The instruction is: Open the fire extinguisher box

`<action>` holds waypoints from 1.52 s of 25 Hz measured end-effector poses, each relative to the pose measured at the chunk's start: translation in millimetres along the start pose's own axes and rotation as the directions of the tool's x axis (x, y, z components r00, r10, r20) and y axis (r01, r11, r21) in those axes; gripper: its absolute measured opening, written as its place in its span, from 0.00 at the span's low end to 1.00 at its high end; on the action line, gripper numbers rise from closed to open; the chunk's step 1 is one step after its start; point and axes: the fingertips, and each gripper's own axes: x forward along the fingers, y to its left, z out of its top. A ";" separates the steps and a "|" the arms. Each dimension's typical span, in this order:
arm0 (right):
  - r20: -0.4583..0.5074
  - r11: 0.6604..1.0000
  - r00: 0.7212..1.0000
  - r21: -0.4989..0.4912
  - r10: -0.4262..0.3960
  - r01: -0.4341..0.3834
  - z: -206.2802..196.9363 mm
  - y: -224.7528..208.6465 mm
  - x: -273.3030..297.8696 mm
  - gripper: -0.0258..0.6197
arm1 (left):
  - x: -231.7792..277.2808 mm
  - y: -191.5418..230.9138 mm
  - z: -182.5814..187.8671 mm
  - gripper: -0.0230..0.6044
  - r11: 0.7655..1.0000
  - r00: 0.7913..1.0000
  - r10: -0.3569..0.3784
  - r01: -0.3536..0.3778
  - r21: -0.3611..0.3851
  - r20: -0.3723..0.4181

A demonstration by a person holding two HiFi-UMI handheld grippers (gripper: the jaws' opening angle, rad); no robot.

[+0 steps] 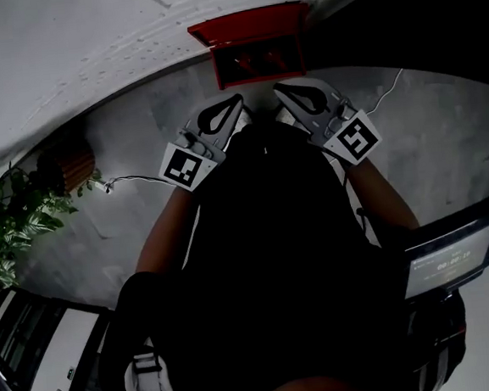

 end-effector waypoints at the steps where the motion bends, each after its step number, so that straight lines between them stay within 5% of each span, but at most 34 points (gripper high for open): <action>1: 0.008 1.000 1.000 -0.020 -0.003 0.004 7.6 2.3 -1.2 0.05 | -0.9 -3.8 8.4 0.04 1.000 1.000 -0.009 0.009 0.013 0.014; 12: 0.033 0.993 0.998 -0.108 0.045 -0.041 71.1 29.9 6.9 0.06 | -13.7 -28.5 81.7 0.04 0.996 0.994 -0.044 0.035 0.084 0.104; 38: 0.002 0.987 0.994 -0.118 0.112 -0.110 65.9 35.6 15.3 0.06 | -1.5 -25.8 82.3 0.04 0.991 0.990 -0.074 0.059 0.122 0.119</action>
